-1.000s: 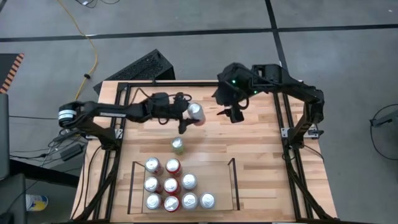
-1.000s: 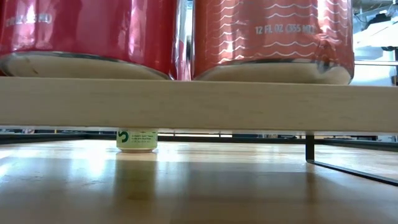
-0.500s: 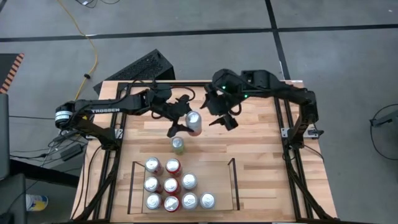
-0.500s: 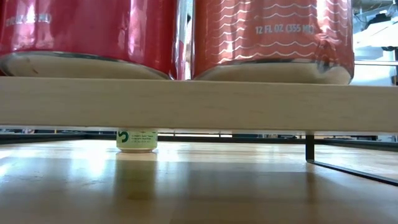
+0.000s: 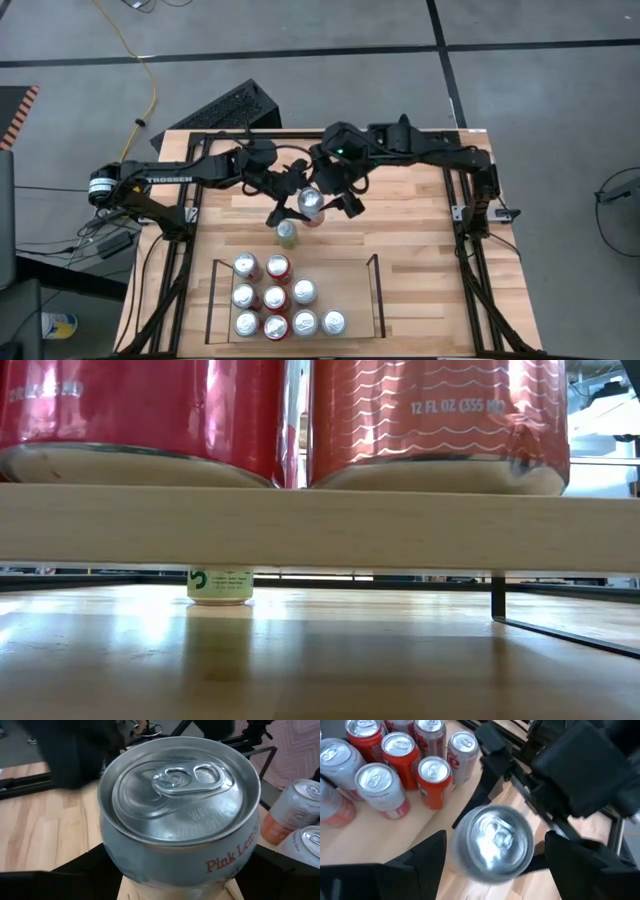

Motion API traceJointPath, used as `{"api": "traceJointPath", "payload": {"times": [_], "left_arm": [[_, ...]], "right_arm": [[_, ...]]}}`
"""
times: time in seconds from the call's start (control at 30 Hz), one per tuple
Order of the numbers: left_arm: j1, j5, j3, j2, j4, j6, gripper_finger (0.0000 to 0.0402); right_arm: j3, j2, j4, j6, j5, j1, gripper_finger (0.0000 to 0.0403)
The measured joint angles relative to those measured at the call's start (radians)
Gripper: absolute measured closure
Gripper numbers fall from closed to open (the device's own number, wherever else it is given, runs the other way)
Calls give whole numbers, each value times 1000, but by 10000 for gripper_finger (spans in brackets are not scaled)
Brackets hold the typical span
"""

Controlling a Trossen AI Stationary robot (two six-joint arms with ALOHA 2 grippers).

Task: Place canned beverage on shelf
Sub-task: Put the pink soda can on the shelf aligned with the other pink soda can

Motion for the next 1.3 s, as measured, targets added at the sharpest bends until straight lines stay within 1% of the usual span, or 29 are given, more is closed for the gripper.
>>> {"api": "traceJointPath", "payload": {"times": [0.13,0.37,0.53,0.73,0.83,0.97,1.1,1.23,1.3], "left_arm": [[-19,-10,0,0,-1,19,112],[-39,-5,0,0,-2,23,112],[-39,16,0,0,-10,22,111],[-56,20,0,0,-15,42,111],[-63,20,1,0,-33,49,111],[-65,11,45,1,-122,41,111],[-75,-52,111,1,-193,87,111],[-82,-107,170,2,-256,134,111],[-82,-110,184,1,-270,157,111]], "right_arm": [[0,19,11,12,-17,-4,92],[0,20,14,11,-92,-2,92],[0,20,-15,15,-170,-2,92],[1,20,-2,16,-184,-2,92],[1,20,-38,26,-199,-2,92],[1,18,-67,65,-207,-8,92],[1,6,-58,102,-216,-35,92],[2,-14,-19,171,-254,-64,92],[2,-23,0,184,-230,-71,92]]}}
